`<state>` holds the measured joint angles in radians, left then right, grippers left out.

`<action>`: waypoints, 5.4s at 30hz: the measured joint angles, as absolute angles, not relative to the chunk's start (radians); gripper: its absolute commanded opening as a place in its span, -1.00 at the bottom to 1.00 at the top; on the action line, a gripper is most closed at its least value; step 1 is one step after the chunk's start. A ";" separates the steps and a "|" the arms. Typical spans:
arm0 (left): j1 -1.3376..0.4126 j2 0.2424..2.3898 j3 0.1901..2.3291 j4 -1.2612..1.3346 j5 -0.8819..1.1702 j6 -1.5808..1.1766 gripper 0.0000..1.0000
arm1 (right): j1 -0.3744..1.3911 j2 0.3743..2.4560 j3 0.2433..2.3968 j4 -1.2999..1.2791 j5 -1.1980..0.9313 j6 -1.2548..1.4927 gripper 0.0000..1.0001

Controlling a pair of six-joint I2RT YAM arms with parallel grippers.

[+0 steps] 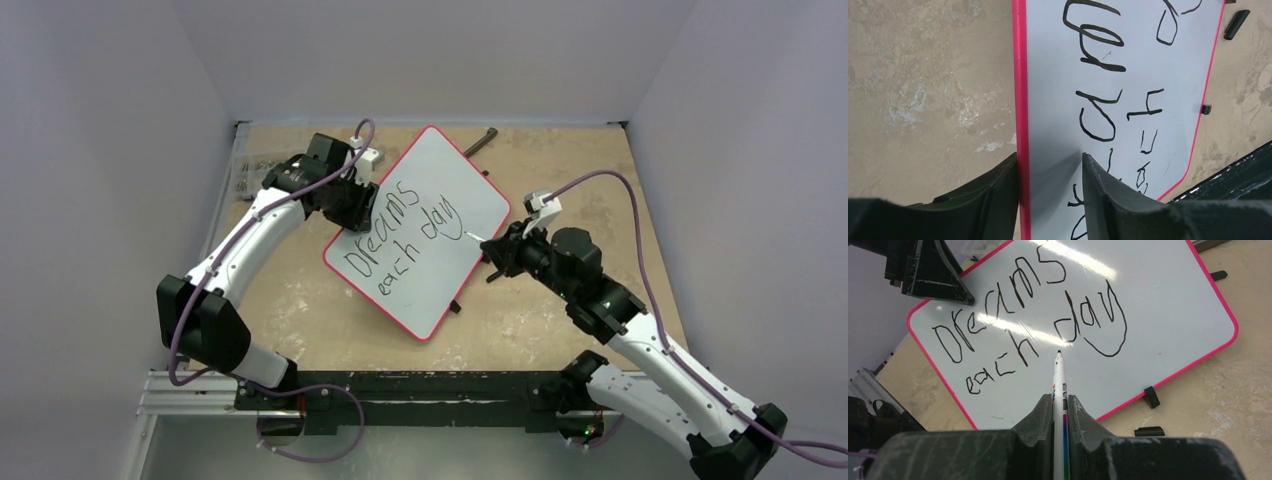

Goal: Write a sentence on the whiteboard
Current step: Put down the whiteboard on the whiteboard stand, then pick up the pen cap from the center of the board.

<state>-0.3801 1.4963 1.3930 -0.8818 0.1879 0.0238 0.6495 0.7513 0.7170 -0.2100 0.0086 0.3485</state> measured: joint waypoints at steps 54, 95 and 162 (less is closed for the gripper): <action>-0.530 1.201 1.345 -0.818 0.039 0.047 0.77 | 0.650 0.864 0.890 -0.239 0.110 0.342 -1.00; -1.122 2.074 1.845 -0.722 -0.095 -0.216 -0.04 | 0.642 1.040 1.491 -0.277 0.601 0.201 -1.00; -1.065 2.409 2.078 -0.800 0.002 -0.175 -1.00 | 0.641 0.924 1.350 -0.251 0.232 0.375 -1.00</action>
